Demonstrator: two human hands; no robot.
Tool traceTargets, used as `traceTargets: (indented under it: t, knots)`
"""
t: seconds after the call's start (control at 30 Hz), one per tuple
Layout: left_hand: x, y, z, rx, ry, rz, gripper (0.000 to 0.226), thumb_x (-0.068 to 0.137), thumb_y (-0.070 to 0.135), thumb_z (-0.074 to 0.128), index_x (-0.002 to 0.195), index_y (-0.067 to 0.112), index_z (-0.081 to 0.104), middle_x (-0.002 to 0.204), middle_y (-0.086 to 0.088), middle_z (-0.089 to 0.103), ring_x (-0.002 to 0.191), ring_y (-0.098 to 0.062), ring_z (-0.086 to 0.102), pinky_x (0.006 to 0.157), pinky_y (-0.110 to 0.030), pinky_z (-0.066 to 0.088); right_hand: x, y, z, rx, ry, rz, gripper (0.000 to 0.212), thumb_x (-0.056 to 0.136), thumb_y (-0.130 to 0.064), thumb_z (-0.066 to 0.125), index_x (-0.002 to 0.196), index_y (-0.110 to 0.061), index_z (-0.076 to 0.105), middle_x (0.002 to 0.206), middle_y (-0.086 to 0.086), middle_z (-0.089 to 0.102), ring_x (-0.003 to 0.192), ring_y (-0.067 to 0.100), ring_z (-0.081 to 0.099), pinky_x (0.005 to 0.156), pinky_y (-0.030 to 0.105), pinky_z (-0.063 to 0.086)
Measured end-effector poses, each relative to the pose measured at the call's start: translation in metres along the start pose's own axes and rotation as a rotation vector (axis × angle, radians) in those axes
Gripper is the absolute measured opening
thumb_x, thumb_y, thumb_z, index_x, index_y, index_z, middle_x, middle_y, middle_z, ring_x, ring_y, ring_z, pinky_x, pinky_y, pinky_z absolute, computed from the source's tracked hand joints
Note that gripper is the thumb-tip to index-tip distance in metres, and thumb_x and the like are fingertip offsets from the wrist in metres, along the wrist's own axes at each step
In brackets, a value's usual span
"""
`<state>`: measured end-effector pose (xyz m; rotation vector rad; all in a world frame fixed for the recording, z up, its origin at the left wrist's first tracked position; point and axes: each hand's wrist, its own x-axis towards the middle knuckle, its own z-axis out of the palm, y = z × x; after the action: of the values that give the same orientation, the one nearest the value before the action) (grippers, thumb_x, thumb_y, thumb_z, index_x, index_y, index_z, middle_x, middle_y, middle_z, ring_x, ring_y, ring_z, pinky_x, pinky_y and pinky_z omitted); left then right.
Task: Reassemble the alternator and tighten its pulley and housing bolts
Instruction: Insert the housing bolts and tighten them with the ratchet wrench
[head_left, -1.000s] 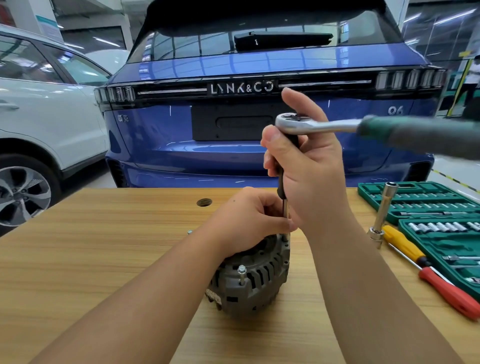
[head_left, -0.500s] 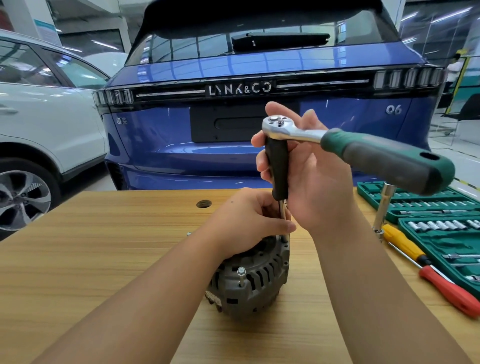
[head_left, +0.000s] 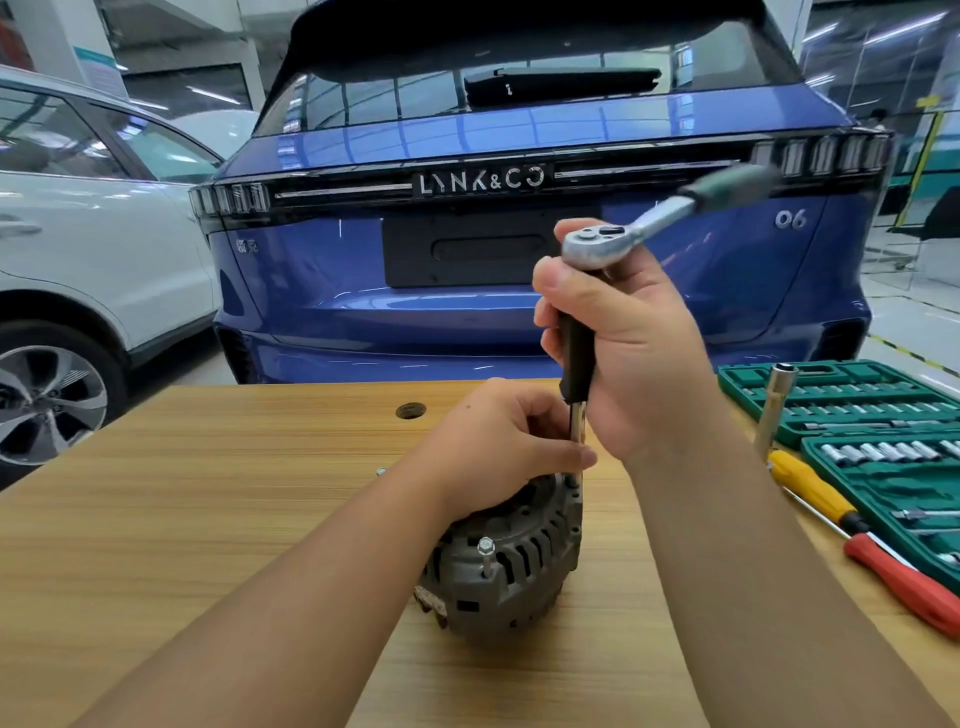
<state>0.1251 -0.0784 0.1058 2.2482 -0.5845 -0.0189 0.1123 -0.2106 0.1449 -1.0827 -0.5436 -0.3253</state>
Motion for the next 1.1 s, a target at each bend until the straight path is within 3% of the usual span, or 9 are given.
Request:
traceTargets:
  t: [0.1, 0.2, 0.33, 0.47, 0.6, 0.8, 0.87, 0.93, 1.1]
  knots:
    - [0.000, 0.001, 0.001, -0.020, 0.002, 0.008, 0.013, 0.085, 0.035, 0.081, 0.077, 0.034, 0.071, 0.072, 0.017, 0.069, 0.065, 0.002, 0.061, 0.067, -0.024, 0.043, -0.001, 0.004, 0.003, -0.136, 0.008, -0.221, 0.029, 0.091, -0.010, 0.066, 0.111, -0.031, 0.064, 0.082, -0.001, 0.061, 0.064, 0.014, 0.059, 0.059, 0.027, 0.048]
    - [0.000, 0.001, 0.000, -0.017, 0.002, -0.003, 0.011, 0.086, 0.036, 0.081, 0.081, 0.032, 0.072, 0.076, 0.013, 0.071, 0.067, -0.001, 0.063, 0.068, -0.026, 0.046, -0.002, 0.005, 0.003, -0.196, -0.041, -0.251, 0.036, 0.092, -0.013, 0.063, 0.115, -0.041, 0.064, 0.078, -0.004, 0.060, 0.063, 0.014, 0.053, 0.061, 0.028, 0.048]
    - [-0.001, 0.000, 0.000, 0.002, 0.014, -0.027, 0.012, 0.085, 0.039, 0.081, 0.088, 0.030, 0.074, 0.083, 0.011, 0.074, 0.075, -0.005, 0.067, 0.067, -0.023, 0.049, -0.002, -0.001, 0.002, 0.001, -0.122, -0.122, 0.042, 0.086, -0.010, 0.051, 0.124, -0.027, 0.061, 0.078, 0.005, 0.060, 0.063, 0.020, 0.048, 0.062, 0.029, 0.043]
    - [-0.001, 0.000, -0.001, 0.008, 0.026, -0.039, 0.014, 0.084, 0.041, 0.082, 0.083, 0.032, 0.072, 0.079, 0.013, 0.073, 0.070, -0.002, 0.066, 0.058, -0.015, 0.044, 0.004, -0.011, 0.001, 0.118, -0.170, 0.059, 0.044, 0.076, -0.035, 0.054, 0.119, -0.025, 0.058, 0.077, 0.006, 0.064, 0.061, 0.023, 0.050, 0.061, 0.033, 0.038]
    - [0.000, 0.000, 0.002, -0.046, 0.027, -0.022, 0.012, 0.083, 0.034, 0.084, 0.085, 0.028, 0.073, 0.081, 0.007, 0.075, 0.077, -0.010, 0.070, 0.070, -0.033, 0.053, 0.001, -0.009, 0.003, 0.132, -0.125, 0.093, 0.042, 0.092, -0.038, 0.058, 0.129, -0.019, 0.055, 0.080, 0.003, 0.060, 0.065, 0.018, 0.049, 0.065, 0.029, 0.041]
    - [0.000, 0.000, 0.000, 0.004, -0.021, -0.003, 0.008, 0.086, 0.042, 0.080, 0.084, 0.036, 0.074, 0.082, 0.015, 0.074, 0.076, -0.001, 0.067, 0.071, -0.026, 0.050, 0.000, -0.007, 0.003, -0.135, 0.201, -0.066, 0.014, 0.089, -0.024, 0.075, 0.083, -0.015, 0.066, 0.058, -0.005, 0.041, 0.051, 0.011, 0.032, 0.047, 0.023, 0.031]
    - [0.001, -0.001, 0.001, 0.016, -0.017, -0.003, 0.009, 0.086, 0.044, 0.079, 0.082, 0.037, 0.073, 0.081, 0.017, 0.073, 0.075, 0.000, 0.067, 0.069, -0.025, 0.049, 0.001, -0.009, -0.004, -0.039, 0.101, 0.029, 0.007, 0.090, -0.021, 0.073, 0.090, -0.017, 0.067, 0.063, -0.004, 0.047, 0.054, 0.011, 0.039, 0.054, 0.025, 0.037]
    - [0.001, -0.001, 0.001, 0.017, -0.011, -0.003, 0.011, 0.086, 0.043, 0.080, 0.081, 0.036, 0.073, 0.081, 0.016, 0.073, 0.074, 0.000, 0.067, 0.068, -0.024, 0.046, 0.002, -0.009, -0.006, 0.045, -0.006, 0.043, 0.020, 0.087, -0.016, 0.071, 0.107, -0.021, 0.067, 0.073, 0.000, 0.053, 0.060, 0.014, 0.049, 0.062, 0.027, 0.042]
    - [-0.001, -0.002, 0.000, -0.008, -0.007, 0.005, 0.009, 0.086, 0.039, 0.080, 0.085, 0.031, 0.076, 0.083, 0.011, 0.074, 0.077, -0.005, 0.068, 0.072, -0.028, 0.051, 0.002, 0.007, 0.002, -0.149, -0.074, -0.265, 0.038, 0.092, -0.013, 0.069, 0.116, -0.043, 0.068, 0.078, -0.006, 0.060, 0.062, 0.012, 0.054, 0.059, 0.024, 0.049]
